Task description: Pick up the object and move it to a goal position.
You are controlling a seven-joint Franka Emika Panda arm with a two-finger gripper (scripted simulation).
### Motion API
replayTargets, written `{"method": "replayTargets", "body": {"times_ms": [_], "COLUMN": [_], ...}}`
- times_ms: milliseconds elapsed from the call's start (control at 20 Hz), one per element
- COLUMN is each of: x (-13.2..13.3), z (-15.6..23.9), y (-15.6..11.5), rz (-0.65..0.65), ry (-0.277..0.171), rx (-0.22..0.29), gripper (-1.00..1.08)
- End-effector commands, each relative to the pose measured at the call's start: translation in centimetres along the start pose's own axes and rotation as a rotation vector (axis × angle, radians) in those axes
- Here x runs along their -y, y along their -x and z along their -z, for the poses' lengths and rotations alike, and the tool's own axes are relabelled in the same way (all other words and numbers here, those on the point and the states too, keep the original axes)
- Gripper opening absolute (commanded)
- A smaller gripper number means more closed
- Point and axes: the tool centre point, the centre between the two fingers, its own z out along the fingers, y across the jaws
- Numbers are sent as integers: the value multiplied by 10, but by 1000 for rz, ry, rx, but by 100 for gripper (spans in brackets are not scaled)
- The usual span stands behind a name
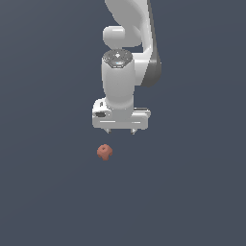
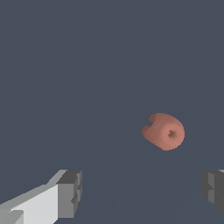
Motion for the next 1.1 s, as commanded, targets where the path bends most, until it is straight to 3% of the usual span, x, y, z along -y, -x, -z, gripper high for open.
{"method": "replayTargets", "body": {"times_ms": [0, 550, 1050], "x": [0, 18, 3], "z": [0, 13, -4], "y": [0, -1, -6], "rz": [0, 80, -28], "ry": [0, 18, 12], "rx": [0, -11, -1], "gripper": [100, 100, 100]}}
